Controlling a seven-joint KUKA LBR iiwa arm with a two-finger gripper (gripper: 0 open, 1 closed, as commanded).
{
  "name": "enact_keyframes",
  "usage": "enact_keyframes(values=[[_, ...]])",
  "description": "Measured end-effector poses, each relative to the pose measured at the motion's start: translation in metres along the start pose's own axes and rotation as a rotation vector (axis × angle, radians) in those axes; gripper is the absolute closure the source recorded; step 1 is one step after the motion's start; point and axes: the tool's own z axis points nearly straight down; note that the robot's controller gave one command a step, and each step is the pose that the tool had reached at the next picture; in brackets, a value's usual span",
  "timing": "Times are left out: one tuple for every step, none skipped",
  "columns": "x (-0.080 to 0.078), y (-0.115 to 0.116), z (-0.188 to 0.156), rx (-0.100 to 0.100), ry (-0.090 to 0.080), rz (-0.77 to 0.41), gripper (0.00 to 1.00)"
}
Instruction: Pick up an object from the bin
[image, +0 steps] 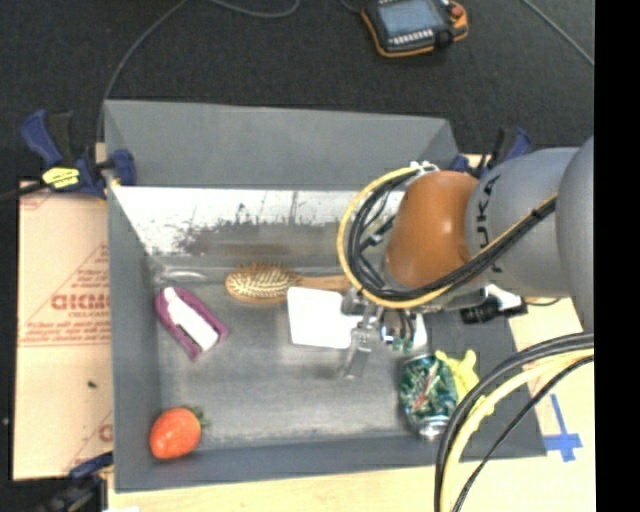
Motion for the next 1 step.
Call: enact_keyframes(values=[[0.0025,0.0319,0.0252,-0.006,-0.006,-0.047,0.00]])
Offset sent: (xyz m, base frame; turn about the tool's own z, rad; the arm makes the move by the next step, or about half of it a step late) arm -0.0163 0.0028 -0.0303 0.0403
